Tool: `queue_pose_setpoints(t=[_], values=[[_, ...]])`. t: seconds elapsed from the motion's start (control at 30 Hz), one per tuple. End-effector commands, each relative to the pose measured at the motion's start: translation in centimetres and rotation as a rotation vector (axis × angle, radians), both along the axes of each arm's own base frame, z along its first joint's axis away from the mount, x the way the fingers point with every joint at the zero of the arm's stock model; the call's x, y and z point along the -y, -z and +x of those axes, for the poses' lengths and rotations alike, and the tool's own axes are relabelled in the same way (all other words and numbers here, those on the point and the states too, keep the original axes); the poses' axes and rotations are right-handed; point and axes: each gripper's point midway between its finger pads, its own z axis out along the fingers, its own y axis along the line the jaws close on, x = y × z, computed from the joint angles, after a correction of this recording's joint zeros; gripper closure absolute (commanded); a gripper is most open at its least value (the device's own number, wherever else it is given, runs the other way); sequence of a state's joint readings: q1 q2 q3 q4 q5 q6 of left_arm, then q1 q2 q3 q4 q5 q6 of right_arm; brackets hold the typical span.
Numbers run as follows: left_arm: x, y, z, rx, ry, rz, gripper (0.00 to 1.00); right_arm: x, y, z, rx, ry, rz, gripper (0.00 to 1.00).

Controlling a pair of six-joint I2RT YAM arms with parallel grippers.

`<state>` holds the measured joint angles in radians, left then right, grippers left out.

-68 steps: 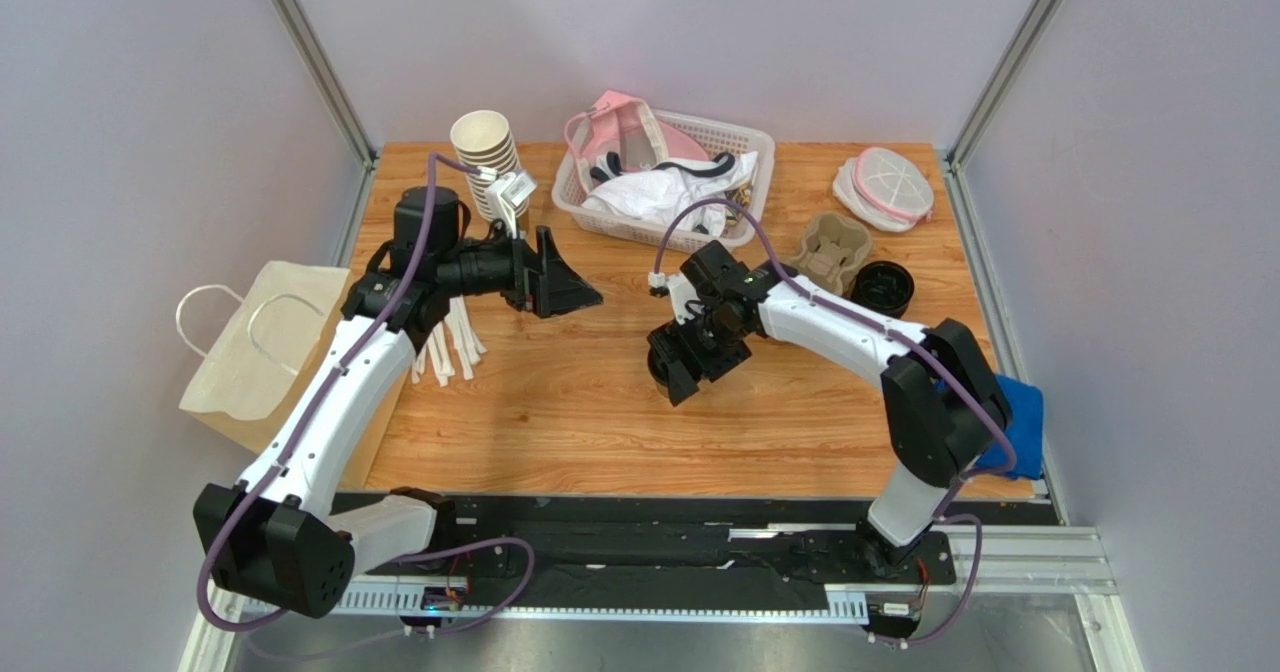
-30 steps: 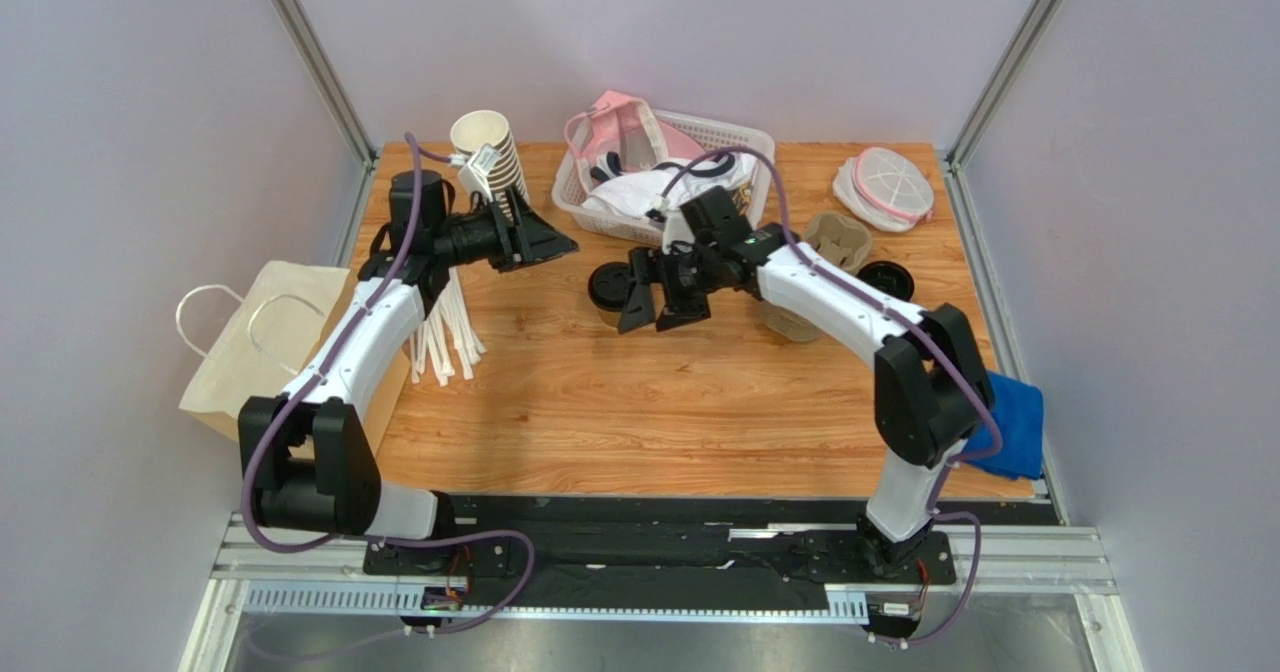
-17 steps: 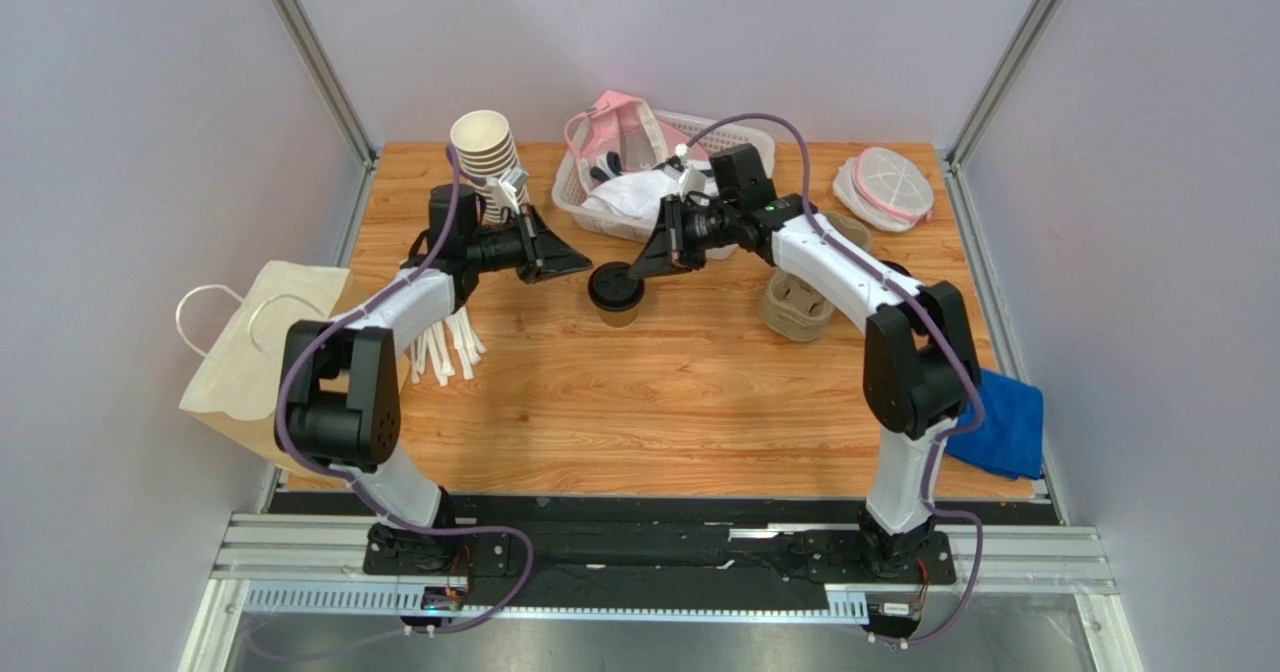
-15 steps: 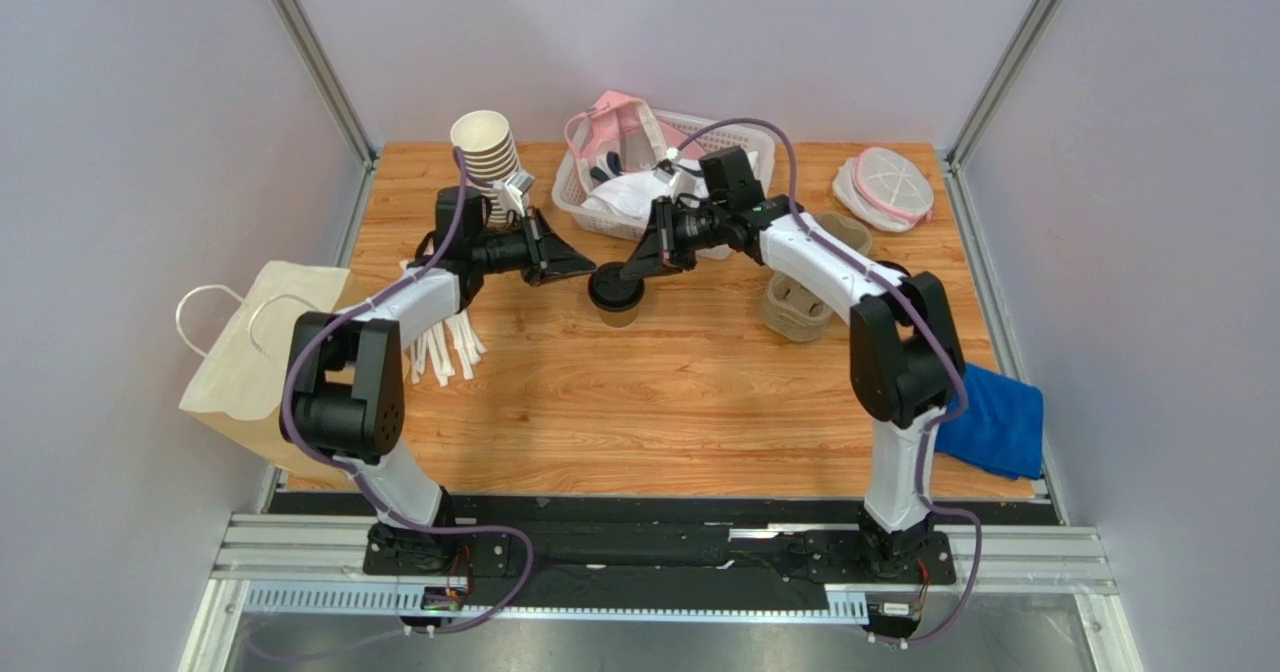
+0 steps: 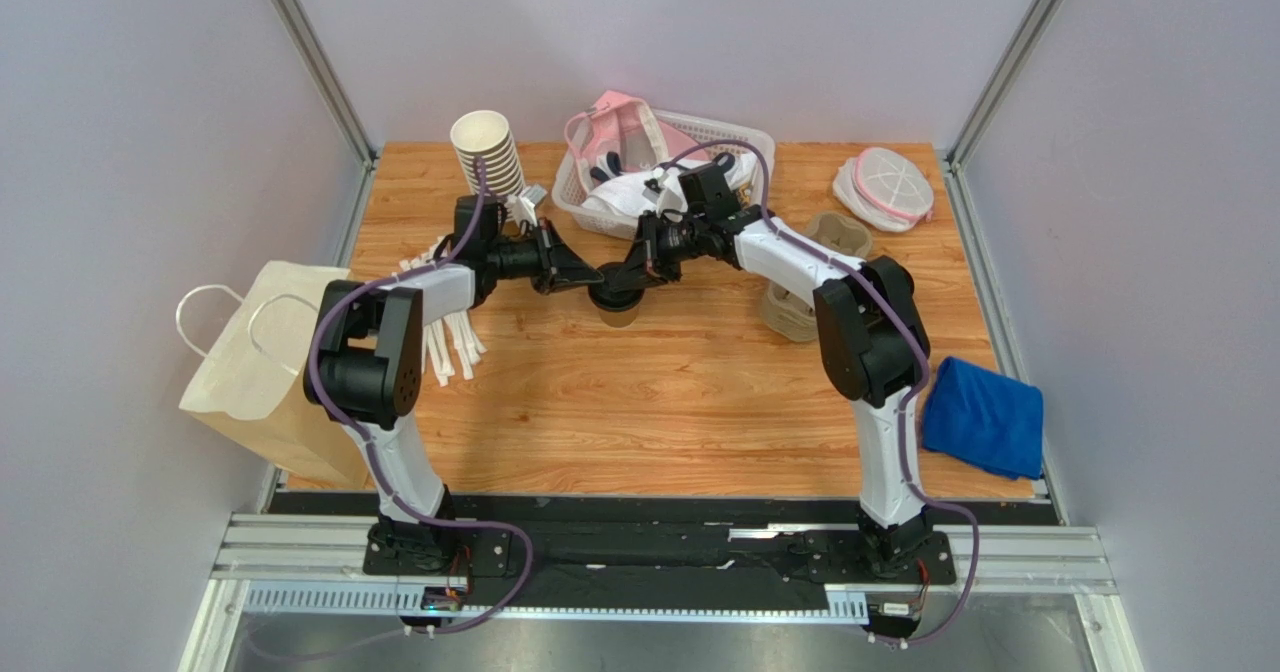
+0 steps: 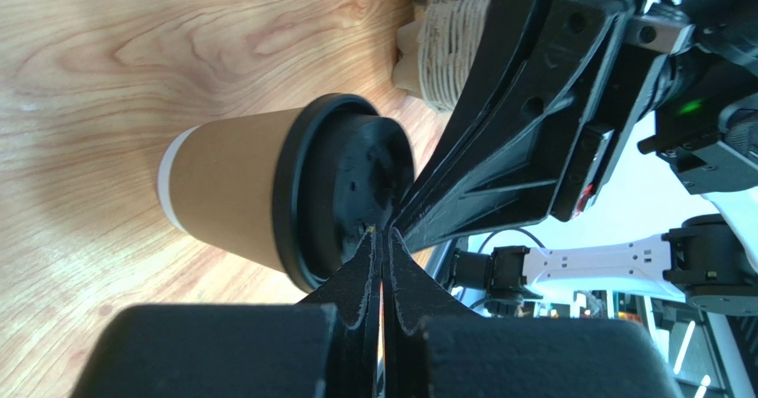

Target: Pack the takeout coffee

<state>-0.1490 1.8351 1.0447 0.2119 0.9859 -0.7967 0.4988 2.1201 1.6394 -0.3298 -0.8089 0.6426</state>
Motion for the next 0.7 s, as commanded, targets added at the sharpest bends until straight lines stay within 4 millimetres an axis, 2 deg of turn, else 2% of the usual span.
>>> queue_pose_setpoints(t=[0.0,0.13,0.2,0.27,0.4,0.43,0.47,0.5,0.53,0.57,0.63,0.67], values=[[0.1,-0.4,1.0,0.059,0.012,0.018,1.00,-0.4,0.4,1.5,0.009,0.048,-0.012,1.00],[0.1,-0.6,1.0,0.067,0.014,0.021,1.00,-0.7,0.2,1.4,-0.002,0.037,0.004,1.00],[0.3,-1.9,1.1,0.098,0.025,-0.008,1.00,-0.9,-1.1,1.6,0.031,0.018,0.027,1.00],[0.6,-3.9,0.8,0.156,0.045,-0.026,1.00,-1.0,-2.9,1.5,0.080,-0.004,0.049,1.00],[1.5,-8.1,0.0,0.285,0.101,-0.013,0.94,-1.1,-7.4,1.4,0.191,-0.028,0.100,0.94],[1.6,-9.9,-0.4,0.338,0.110,-0.010,0.88,-1.0,-9.1,1.1,0.222,-0.034,0.116,0.93],[1.9,-10.4,-1.0,0.337,0.117,0.003,0.85,-0.9,-10.1,1.0,0.247,-0.038,0.124,0.91],[1.9,-11.8,-1.0,0.377,0.116,0.007,0.82,-0.8,-11.0,0.9,0.283,-0.050,0.128,0.87],[1.7,-13.7,-1.5,0.440,0.114,0.018,0.75,-0.7,-12.3,0.7,0.312,-0.057,0.129,0.86],[1.5,-14.3,-1.7,0.449,0.104,0.030,0.71,-0.2,-14.1,0.3,0.356,-0.056,0.130,0.84],[1.1,-17.2,-2.6,0.538,0.109,0.059,0.63,0.7,-15.8,-0.3,0.435,-0.070,0.099,0.77],[0.7,-17.5,-3.3,0.530,0.106,0.086,0.61,1.4,-17.4,-0.6,0.492,-0.052,0.079,0.73]])
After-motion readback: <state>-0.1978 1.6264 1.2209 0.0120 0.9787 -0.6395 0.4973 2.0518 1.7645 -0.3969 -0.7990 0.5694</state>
